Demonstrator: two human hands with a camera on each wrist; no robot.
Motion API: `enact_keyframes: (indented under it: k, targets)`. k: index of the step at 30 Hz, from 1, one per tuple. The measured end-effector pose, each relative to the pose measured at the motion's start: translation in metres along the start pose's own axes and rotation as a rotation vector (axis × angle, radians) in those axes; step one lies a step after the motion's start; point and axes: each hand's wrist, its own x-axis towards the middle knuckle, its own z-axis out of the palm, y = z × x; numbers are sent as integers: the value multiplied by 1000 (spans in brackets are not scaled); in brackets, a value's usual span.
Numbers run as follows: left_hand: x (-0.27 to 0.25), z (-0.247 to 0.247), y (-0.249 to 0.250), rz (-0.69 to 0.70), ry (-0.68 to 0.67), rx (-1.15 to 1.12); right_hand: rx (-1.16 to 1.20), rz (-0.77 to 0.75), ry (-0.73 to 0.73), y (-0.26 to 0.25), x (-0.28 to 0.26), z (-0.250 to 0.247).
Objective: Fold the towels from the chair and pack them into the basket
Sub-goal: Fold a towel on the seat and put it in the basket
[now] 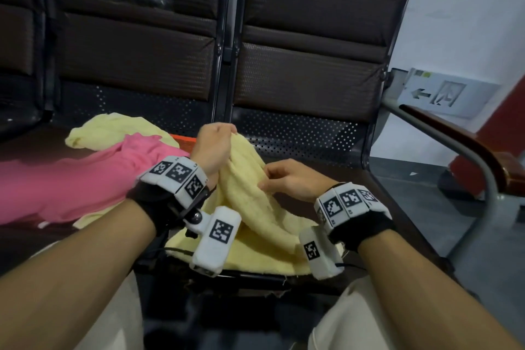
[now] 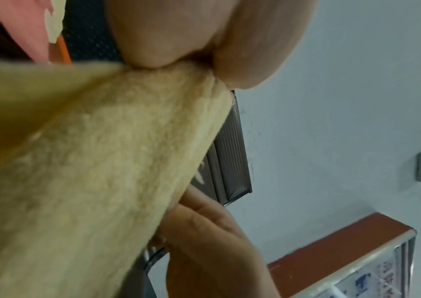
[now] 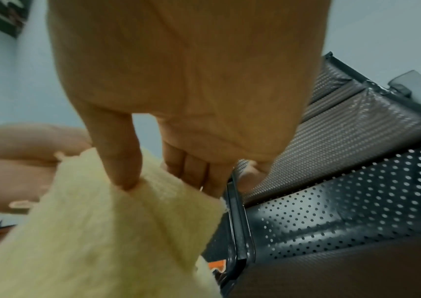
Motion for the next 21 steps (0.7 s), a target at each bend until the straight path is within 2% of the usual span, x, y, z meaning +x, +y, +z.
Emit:
enact_keyframes:
  k: [2,4,8,12,14,17,21]
  targets:
    - [2,-5,3,-15,14,38,-116,15,40,-5,4,2]
    - [5,-12,2,34,-16,149,-230,17,118,-6,6,0]
    - [7,-30,-3,191,-195,369,-316,-25,272,-6,6,-7]
    - [-1,-46,-9,347,-563,702,-450,4,228,-6,10,-5]
    - [2,-50,-10,358,-689,854,-467,-36,271,-6,11,-5]
    - [9,-57,-2,354,-774,980,-444,-128,341,-8,8,-10]
    - [6,-65,16,360,-845,1018,-461,-113,267,-9,-4,-13]
